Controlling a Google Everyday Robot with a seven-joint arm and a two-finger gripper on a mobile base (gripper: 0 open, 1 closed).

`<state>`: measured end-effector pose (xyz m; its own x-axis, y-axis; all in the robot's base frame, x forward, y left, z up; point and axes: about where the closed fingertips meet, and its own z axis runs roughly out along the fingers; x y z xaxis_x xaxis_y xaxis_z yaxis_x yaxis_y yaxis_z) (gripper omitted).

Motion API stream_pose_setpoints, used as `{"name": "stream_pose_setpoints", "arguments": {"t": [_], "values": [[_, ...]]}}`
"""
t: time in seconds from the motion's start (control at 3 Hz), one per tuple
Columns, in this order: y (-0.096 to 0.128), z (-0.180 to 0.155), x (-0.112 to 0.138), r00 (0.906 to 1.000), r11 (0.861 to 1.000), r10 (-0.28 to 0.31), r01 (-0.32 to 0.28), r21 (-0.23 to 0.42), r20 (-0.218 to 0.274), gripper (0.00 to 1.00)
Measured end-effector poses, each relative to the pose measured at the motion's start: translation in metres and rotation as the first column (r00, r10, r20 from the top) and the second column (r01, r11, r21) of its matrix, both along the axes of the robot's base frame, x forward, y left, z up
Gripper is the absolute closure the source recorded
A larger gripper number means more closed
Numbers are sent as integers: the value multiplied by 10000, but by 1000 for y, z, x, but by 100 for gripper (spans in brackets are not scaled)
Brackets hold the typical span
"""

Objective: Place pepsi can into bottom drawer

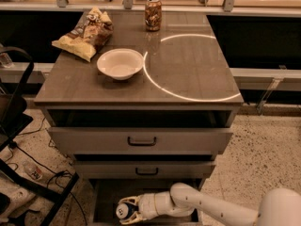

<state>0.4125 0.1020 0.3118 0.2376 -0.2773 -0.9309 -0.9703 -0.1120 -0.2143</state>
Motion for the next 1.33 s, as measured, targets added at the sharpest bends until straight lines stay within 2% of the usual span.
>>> {"name": "stream_pose_setpoints", "arguments": {"t": [0.33,0.67,1.0,1.33], "values": [[11,-55,22,9982,9959,-71,124,897,-589,100],[6,-80,59,9962,9892,-586,667,1304,-647,100],[-19,-76,100,9896,9808,-1380,1422,1334,-405,100],[-23,-78,116,9855,9753,-1635,1683,1432,-449,100]]}}
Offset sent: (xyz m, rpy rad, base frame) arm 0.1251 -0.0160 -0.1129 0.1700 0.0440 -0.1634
